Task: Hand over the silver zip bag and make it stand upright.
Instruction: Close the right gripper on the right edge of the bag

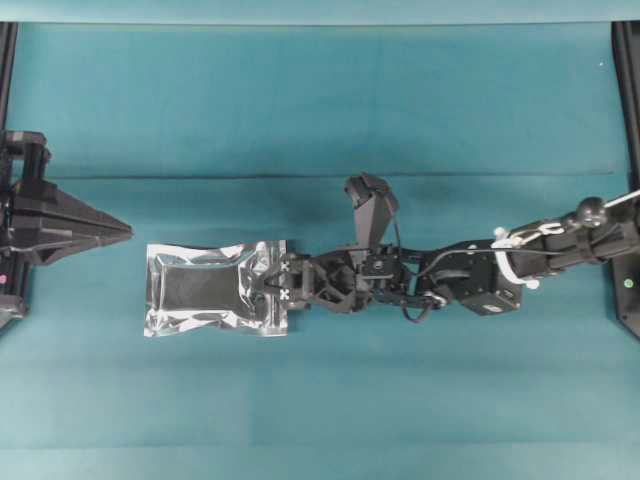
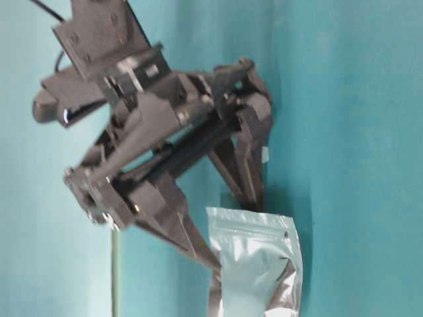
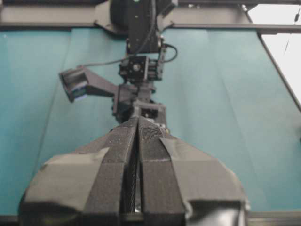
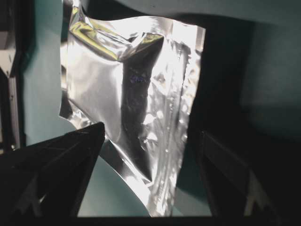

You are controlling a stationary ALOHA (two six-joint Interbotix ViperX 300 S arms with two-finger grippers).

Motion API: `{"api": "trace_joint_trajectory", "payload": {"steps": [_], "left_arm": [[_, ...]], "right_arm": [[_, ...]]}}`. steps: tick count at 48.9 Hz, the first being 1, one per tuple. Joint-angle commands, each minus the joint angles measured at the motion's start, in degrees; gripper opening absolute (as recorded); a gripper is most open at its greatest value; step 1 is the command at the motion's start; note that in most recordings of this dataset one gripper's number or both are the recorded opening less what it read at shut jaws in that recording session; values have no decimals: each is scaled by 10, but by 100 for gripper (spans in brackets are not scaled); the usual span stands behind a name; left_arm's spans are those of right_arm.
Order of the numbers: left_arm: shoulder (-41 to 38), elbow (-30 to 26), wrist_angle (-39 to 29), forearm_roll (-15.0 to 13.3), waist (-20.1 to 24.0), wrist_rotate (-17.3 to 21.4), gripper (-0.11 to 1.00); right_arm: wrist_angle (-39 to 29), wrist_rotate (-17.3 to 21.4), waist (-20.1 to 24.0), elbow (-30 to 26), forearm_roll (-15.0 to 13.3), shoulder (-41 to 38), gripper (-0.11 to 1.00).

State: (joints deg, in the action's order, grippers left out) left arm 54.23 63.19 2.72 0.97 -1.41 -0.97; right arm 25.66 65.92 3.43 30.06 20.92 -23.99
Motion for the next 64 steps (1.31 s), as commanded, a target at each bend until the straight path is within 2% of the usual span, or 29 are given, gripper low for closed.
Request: {"api": "trace_joint_trajectory", "payload": {"steps": [1,28,37,42,46,58,64], "left_arm": [[-4,-6,3,1,1,0,0],[-1,-4,3,1,1,1,0],[-1,-4,3,1,0,0,0],[-1,-4,3,1,0,0,0],[0,-4,3,1,0,0,0],[-1,-4,3,1,-1,0,0],[0,-1,3,1,0,0,0]], "right_arm": [[3,4,-2,-18,0,-4,90],[3,4,-8,-28,0,-14,90],[0,4,-8,-28,1,-15,86],[-18,4,-10,-27,8,-15,76],[-37,3,-11,-28,11,-15,64],[-53,0,-12,-25,11,-14,15],[-53,-1,-12,-26,11,-13,5]]}}
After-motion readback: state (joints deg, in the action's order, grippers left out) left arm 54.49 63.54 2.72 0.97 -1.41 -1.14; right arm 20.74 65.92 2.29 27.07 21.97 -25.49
